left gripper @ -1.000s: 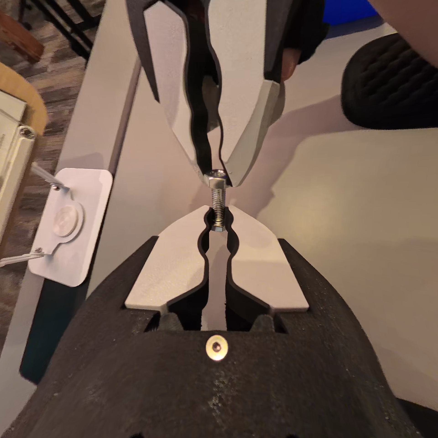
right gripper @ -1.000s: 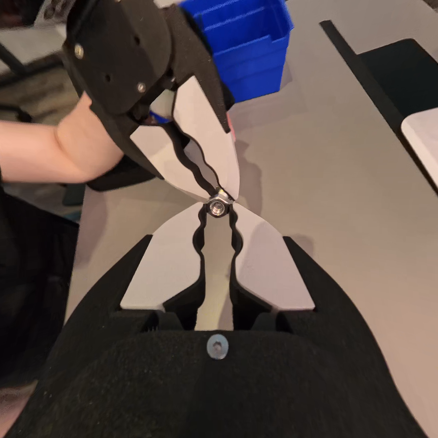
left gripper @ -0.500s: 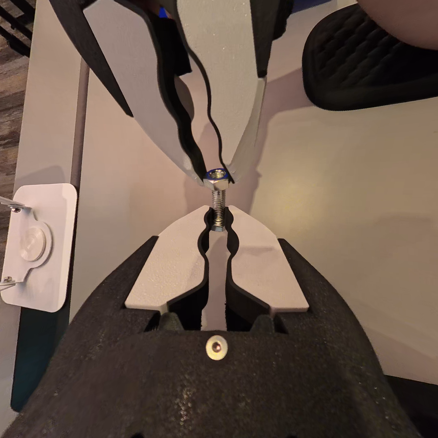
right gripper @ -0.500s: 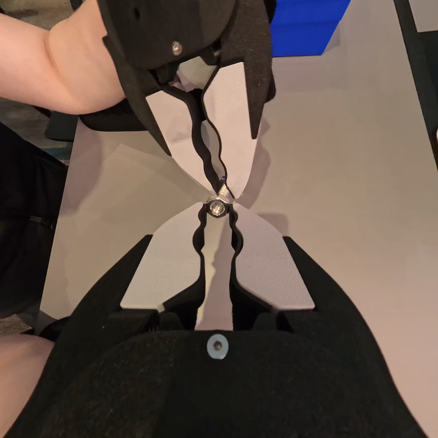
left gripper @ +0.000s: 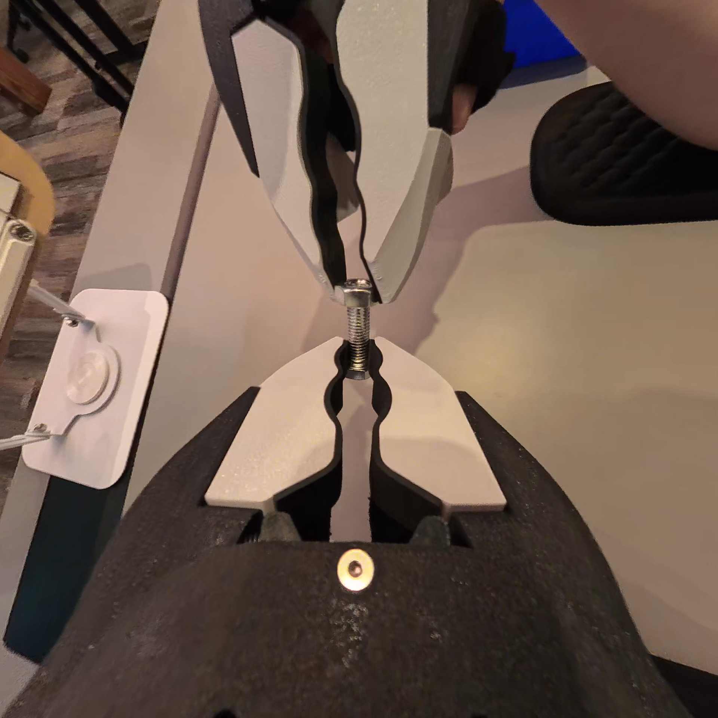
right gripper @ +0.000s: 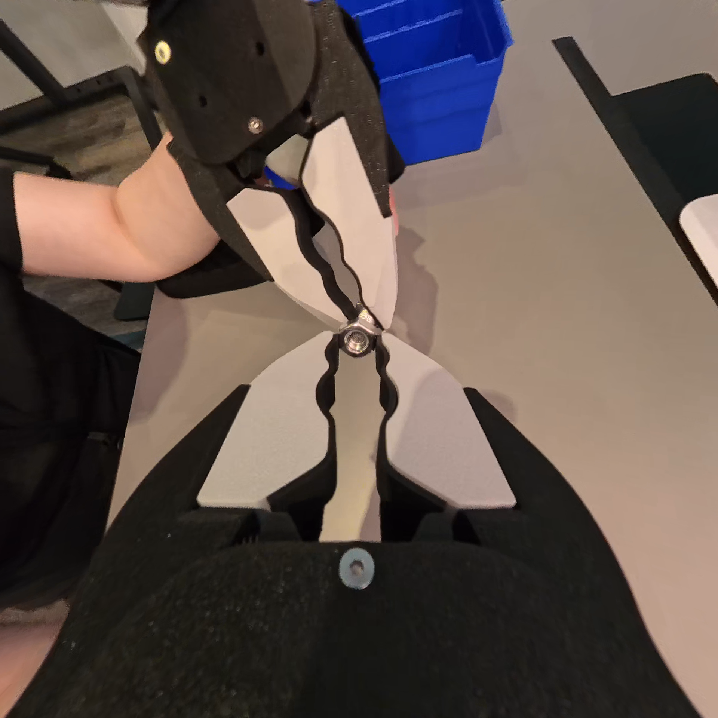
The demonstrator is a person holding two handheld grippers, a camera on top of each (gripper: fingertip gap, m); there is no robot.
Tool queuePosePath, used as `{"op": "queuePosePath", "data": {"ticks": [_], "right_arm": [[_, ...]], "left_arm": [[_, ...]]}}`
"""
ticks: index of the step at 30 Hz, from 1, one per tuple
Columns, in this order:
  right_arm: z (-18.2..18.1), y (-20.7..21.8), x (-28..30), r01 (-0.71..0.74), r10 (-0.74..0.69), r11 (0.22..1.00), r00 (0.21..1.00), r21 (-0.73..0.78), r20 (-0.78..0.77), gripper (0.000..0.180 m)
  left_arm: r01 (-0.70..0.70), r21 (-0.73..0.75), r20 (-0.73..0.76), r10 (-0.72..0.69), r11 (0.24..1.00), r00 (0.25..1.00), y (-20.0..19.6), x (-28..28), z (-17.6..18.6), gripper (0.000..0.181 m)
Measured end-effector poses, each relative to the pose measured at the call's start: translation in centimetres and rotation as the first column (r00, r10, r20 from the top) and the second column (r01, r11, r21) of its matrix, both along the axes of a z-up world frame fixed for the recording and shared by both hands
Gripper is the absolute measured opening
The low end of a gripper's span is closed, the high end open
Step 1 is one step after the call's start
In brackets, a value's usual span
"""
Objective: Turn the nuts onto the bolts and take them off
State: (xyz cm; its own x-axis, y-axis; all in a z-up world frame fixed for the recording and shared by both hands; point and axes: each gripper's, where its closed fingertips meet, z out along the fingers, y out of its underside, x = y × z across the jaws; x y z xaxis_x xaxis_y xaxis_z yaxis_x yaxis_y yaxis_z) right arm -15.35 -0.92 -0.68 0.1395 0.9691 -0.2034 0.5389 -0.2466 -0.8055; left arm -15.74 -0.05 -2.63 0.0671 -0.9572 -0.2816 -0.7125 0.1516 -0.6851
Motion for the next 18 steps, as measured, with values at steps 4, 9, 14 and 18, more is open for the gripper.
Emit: {"op": "queuePosePath", "data": {"ticks": [4,9,14,18], "right_arm": [[0.3,1.3,-0.4,0.103,-0.107,0.99,0.993,-0.092,-0.04,0.017],[0.5,2.9,-1.0,0.207,-0.231,0.958,0.967,-0.198,-0.106,0.017],[0.5,4.2,-1.2,0.271,-0.33,0.912,0.931,-0.307,-0.157,0.017],[0.5,4.7,-1.2,0.291,-0.375,0.883,0.91,-0.369,-0.18,0.017]], "left_arm": [[-0.092,0.054,-0.015,0.093,0.994,0.996,1.4,-0.5,0.3,0.009],[-0.191,0.135,-0.031,0.197,0.972,0.98,3.2,-1.1,0.5,0.009],[-0.252,0.248,-0.062,0.275,0.935,0.959,4.6,-1.5,0.5,0.009],[-0.271,0.261,-0.05,0.293,0.927,0.955,5.0,-1.4,0.5,0.009]]}}
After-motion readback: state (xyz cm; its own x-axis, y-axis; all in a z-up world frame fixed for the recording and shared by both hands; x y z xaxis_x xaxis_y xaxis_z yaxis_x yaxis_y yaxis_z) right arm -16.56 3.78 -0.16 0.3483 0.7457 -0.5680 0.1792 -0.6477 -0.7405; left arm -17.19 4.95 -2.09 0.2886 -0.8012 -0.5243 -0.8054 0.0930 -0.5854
